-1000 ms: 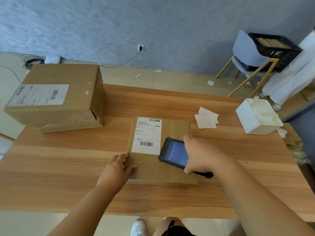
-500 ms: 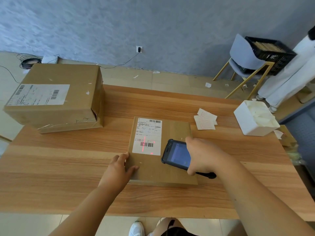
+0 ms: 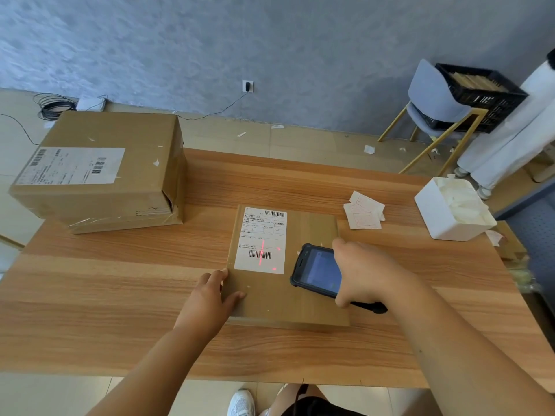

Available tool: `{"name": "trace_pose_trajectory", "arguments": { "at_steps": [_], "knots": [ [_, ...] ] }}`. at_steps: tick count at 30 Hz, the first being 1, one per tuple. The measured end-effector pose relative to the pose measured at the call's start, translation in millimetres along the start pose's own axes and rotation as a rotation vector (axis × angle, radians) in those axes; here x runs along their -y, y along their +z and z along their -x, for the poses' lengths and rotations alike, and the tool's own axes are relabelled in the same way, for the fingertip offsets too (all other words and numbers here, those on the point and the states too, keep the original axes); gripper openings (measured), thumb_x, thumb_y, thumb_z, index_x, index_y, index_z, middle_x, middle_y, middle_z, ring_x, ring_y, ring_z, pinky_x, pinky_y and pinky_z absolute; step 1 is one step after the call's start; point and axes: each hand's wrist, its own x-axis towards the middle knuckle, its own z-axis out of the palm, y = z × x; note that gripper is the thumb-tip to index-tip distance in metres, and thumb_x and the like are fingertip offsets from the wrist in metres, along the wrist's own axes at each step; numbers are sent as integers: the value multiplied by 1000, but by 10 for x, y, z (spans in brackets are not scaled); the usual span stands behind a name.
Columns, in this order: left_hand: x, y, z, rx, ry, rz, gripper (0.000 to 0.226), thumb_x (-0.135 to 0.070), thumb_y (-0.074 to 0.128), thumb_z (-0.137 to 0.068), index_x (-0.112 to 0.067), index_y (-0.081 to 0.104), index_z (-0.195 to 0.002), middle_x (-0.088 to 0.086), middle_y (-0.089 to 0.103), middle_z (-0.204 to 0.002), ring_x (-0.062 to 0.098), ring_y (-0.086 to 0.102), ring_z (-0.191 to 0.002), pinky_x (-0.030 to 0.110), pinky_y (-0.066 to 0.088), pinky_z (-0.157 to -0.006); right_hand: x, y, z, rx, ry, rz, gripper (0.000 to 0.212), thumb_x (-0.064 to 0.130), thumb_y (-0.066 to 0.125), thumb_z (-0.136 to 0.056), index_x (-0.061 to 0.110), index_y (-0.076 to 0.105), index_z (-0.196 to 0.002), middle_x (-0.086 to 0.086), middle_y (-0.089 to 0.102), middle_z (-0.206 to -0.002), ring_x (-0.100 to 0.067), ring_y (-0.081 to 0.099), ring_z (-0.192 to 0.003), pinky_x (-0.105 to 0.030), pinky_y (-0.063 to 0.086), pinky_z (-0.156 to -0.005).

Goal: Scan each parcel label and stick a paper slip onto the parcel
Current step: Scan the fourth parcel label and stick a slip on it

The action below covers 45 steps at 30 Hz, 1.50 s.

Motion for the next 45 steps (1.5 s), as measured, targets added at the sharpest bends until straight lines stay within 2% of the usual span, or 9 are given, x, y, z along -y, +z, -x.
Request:
{"name": "trace_pose_trajectory", "arguments": {
  "at_steps": [11, 19, 27, 31, 33, 35, 38, 41, 45],
  "knots": [
    [-19, -9, 11, 7, -7, 0, 61, -41, 65, -83, -17, 43, -134, -1, 49, -111, 12, 52, -87, 25, 45, -80, 0, -182, 38, 36, 21, 66, 51, 24, 81, -61, 20, 36, -84, 0, 50, -79, -16, 50, -64, -29, 40, -49],
    [-37, -18, 23, 12, -10, 0, 61, -40, 65, -83, -16, 43, -135, 0, 50, -112, 13, 52, -88, 27, 45, -82, -25, -257, 102, 20, 17, 108, 53, 25, 80, -59, 22, 29, -75, 1, 47, -79, -16, 50, -65, -28, 36, -50],
    [-47, -20, 36, 20, -17, -18, 61, -41, 63, -84, -16, 42, -136, 1, 50, -113, 14, 51, -90, 28, 46, -83, -42, -237, 143, 24, 5, 78, 51, 25, 80, -59, 21, 32, -76, 0, 48, -77, -16, 48, -64, -29, 35, -49],
    [-75, -13, 49, 22, -34, -57, 60, -41, 61, -85, -17, 41, -136, 3, 49, -120, 19, 50, -103, 32, 46, -87, -150, -160, 128, -49, 27, 16, 50, 30, 78, -58, 23, 31, -75, 2, 48, -77, -14, 47, -62, -28, 33, -47],
    [-110, -4, 42, -5, -19, -152, 56, -41, 60, -86, -16, 45, -133, 4, 44, -125, 26, 42, -112, 37, 42, -94, -252, -65, 123, -122, 68, -106, 49, 33, 78, -57, 23, 34, -77, 3, 49, -80, -13, 49, -64, -28, 36, -48],
    [-171, 14, 24, -52, 41, -265, 47, -38, 61, -85, -17, 52, -126, 6, 41, -126, 30, 35, -113, 40, 36, -98, -370, 75, 123, -191, 131, -311, 50, 35, 79, -54, 23, 40, -84, 4, 47, -91, -13, 52, -71, -31, 46, -55],
    [-324, 87, -12, -83, 121, -314, 37, -29, 64, -83, -16, 61, -117, 8, 45, -126, 33, 35, -114, 44, 36, -95, -569, 360, 120, -285, 265, -505, 58, 41, 80, -51, 23, 46, -94, 6, 40, -104, -13, 52, -82, -34, 50, -66],
    [-531, 223, -66, -55, 203, -300, 37, -27, 66, -81, -18, 62, -117, 3, 50, -123, 29, 38, -114, 41, 37, -96, -807, 654, 85, -322, 446, -577, 62, 44, 81, -51, 20, 49, -99, 2, 41, -106, -19, 51, -92, -39, 52, -74],
    [-838, 447, -199, 1, 328, -286, 37, -24, 70, -79, -12, 64, -114, 7, 54, -120, 31, 45, -113, 41, 37, -94, -1163, 982, -26, -248, 633, -519, 64, 53, 77, -57, 18, 49, -104, -2, 44, -111, -24, 45, -106, -38, 49, -79]
  ]
}}
